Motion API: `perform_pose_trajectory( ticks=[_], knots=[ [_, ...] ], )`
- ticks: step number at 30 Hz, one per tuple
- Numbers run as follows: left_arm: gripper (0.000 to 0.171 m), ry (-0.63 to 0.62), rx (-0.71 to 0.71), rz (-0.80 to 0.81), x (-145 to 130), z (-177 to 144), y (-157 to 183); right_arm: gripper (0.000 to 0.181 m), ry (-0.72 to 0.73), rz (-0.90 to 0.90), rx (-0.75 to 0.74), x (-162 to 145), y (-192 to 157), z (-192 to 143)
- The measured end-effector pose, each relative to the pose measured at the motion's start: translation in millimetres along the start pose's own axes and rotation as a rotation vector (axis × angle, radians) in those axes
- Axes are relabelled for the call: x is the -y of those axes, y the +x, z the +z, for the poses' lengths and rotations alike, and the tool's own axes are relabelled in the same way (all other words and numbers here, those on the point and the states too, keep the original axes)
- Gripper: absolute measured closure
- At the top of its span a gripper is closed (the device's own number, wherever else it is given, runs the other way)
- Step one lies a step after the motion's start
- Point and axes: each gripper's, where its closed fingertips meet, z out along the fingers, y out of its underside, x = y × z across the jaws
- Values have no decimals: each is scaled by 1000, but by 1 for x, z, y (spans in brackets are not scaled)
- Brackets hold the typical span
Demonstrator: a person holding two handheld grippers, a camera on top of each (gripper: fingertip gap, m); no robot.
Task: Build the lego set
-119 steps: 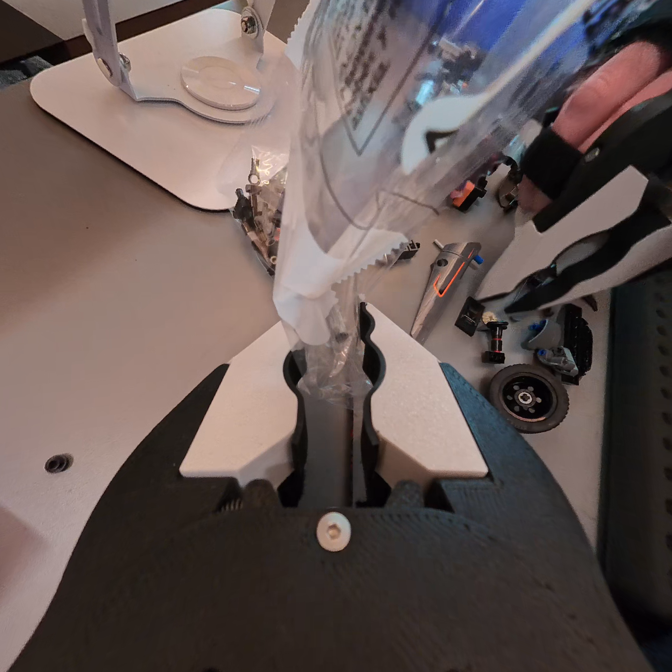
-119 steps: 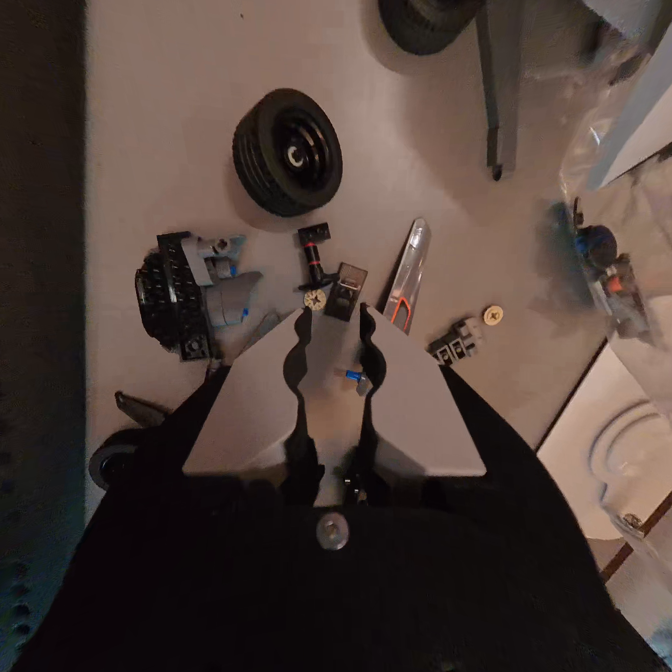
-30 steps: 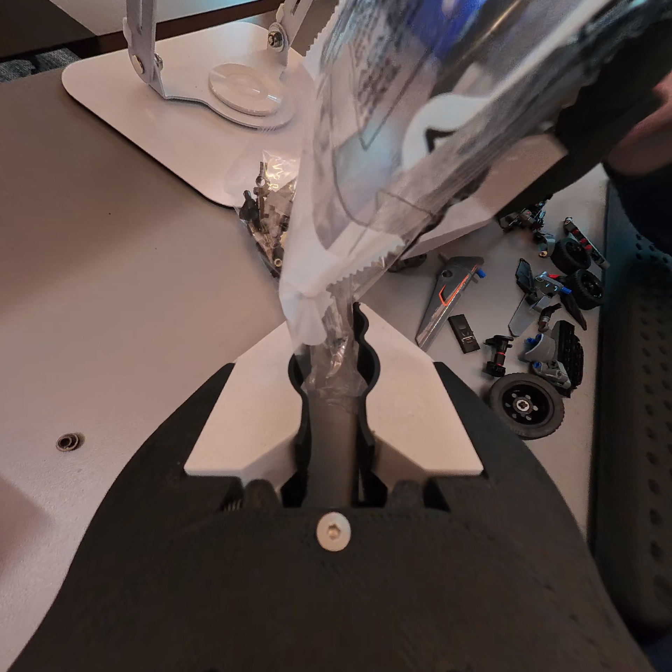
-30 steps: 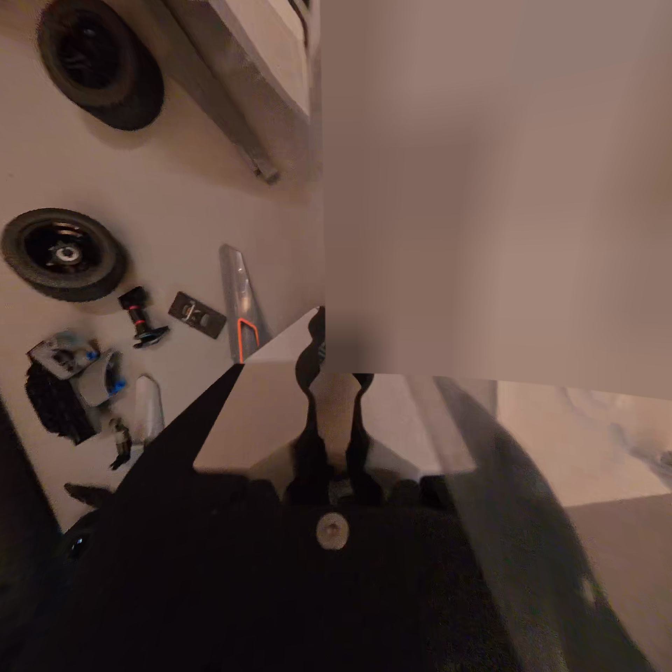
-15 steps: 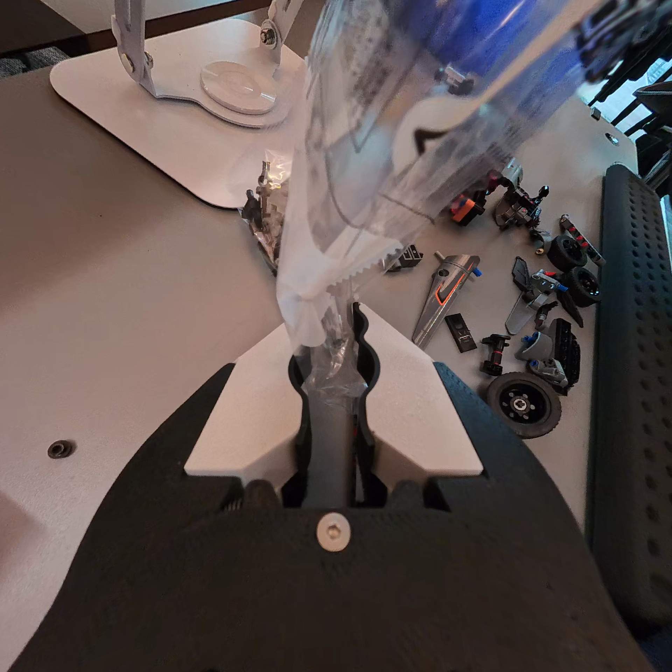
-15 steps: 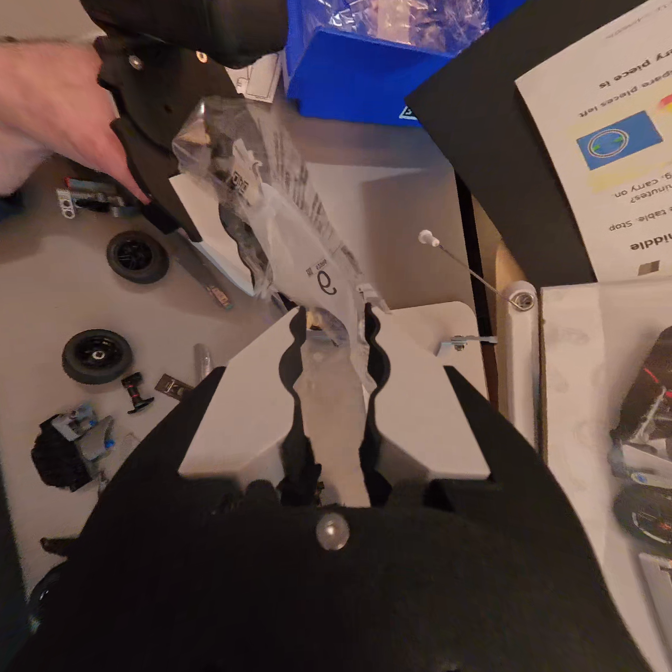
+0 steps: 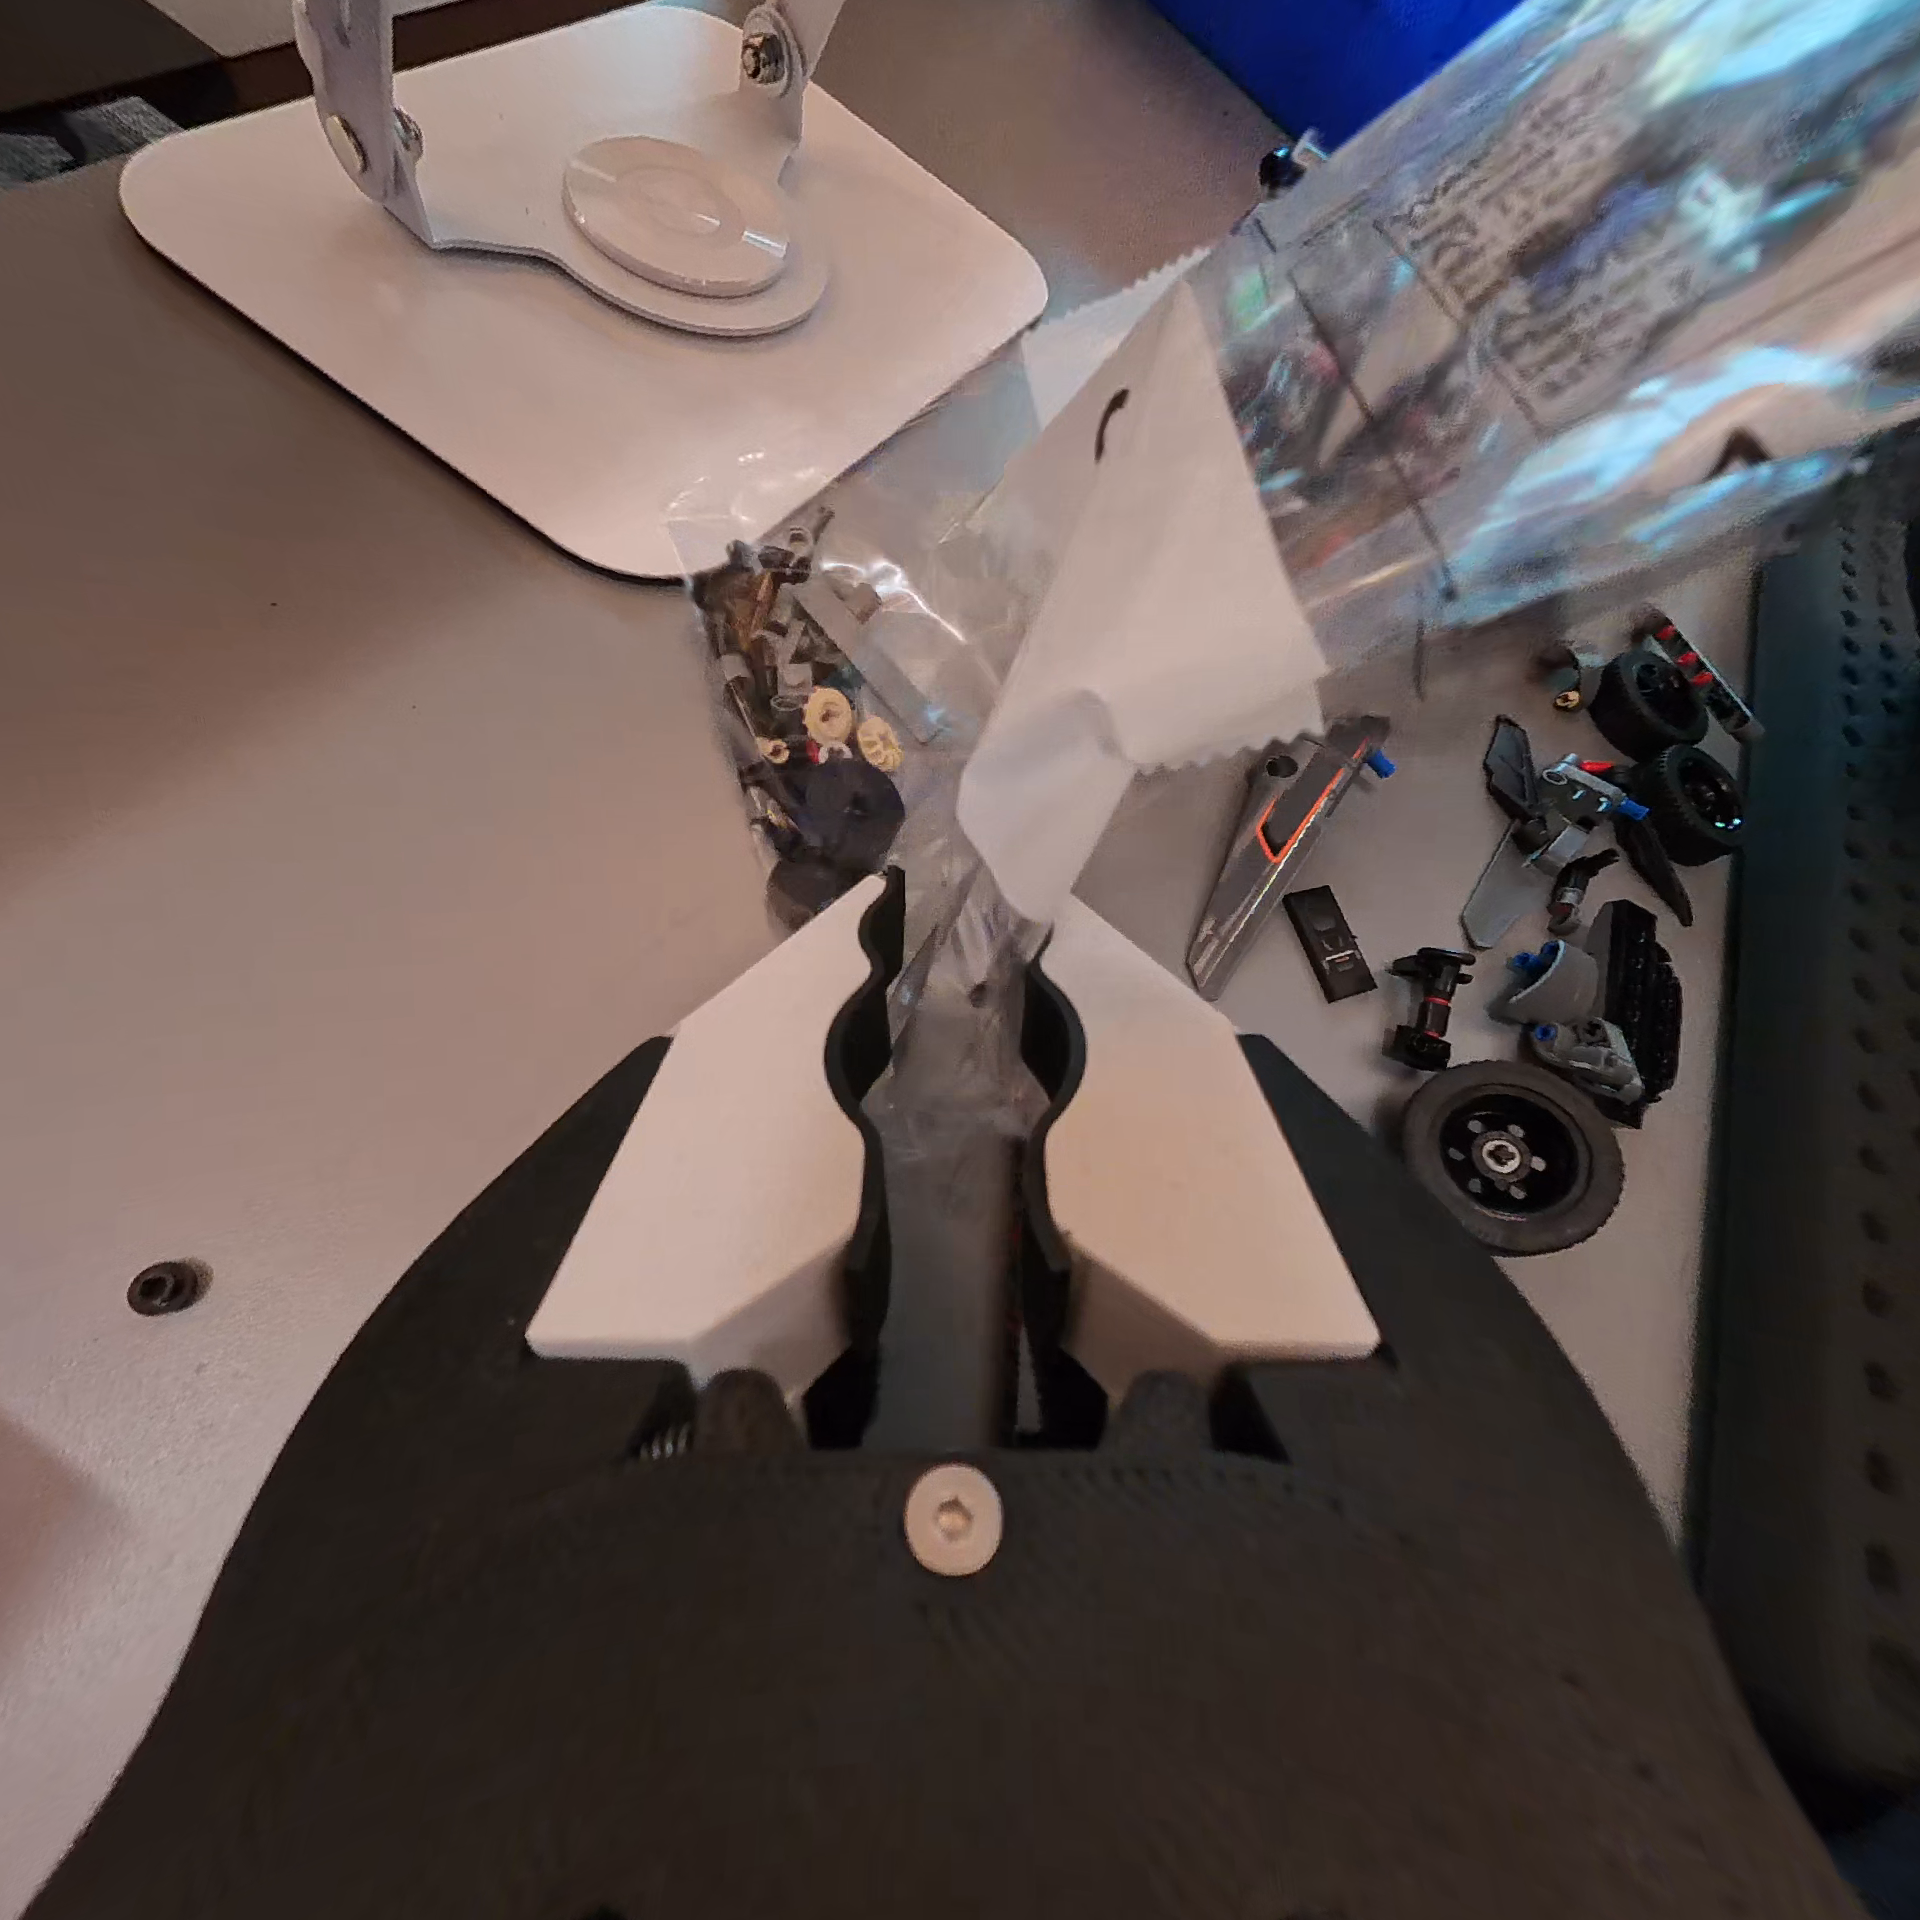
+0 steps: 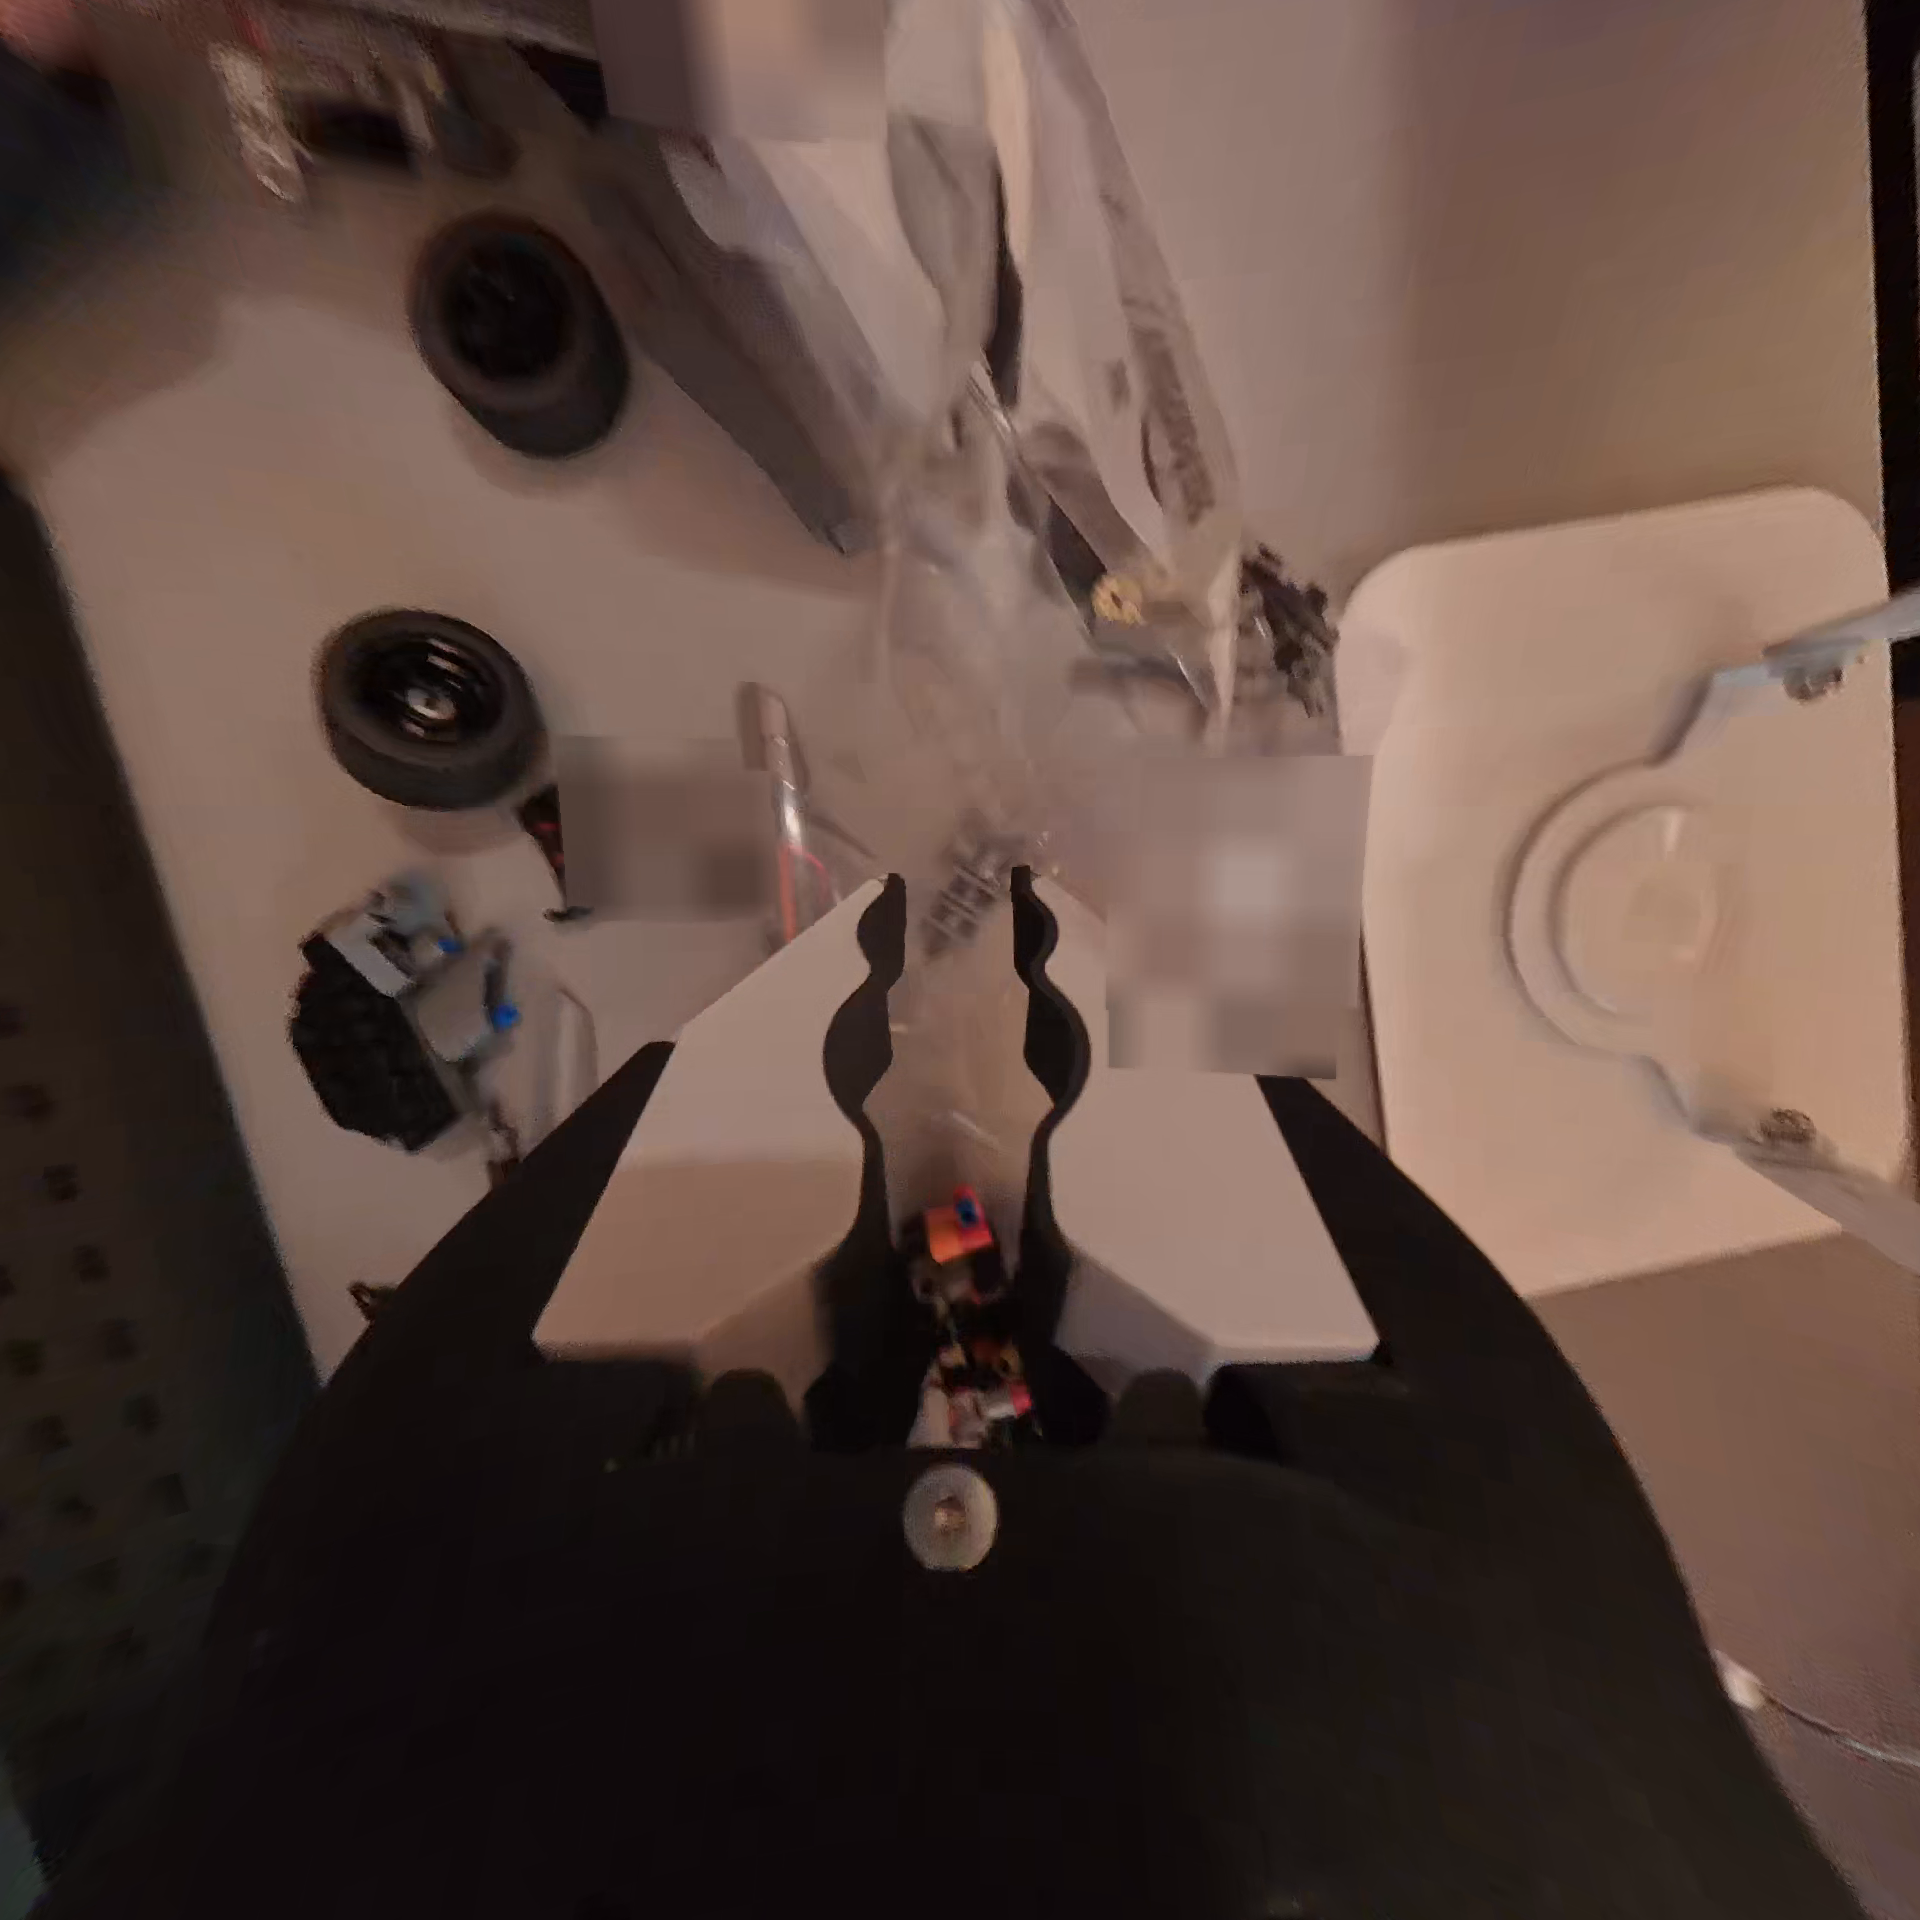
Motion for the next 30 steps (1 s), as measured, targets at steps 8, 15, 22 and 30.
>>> perform_pose_trajectory(
  ticks=[8, 15, 22, 30],
  knots=[
    [158, 33, -2, -28, 4, -5, -3, 162, 397, -190, 1, 46, -38, -89],
    [161, 98, 13, -81, 10, -12, -11, 151, 83, -311, 94, 46, -82, 34],
    [161, 132, 37, -124, 13, -19, -22, 146, -29, -286, 16, 58, -42, 113],
    [158, 111, -1, -94, 12, -14, -12, 172, -24, -230, 148, 40, -57, 89]
  ],
)
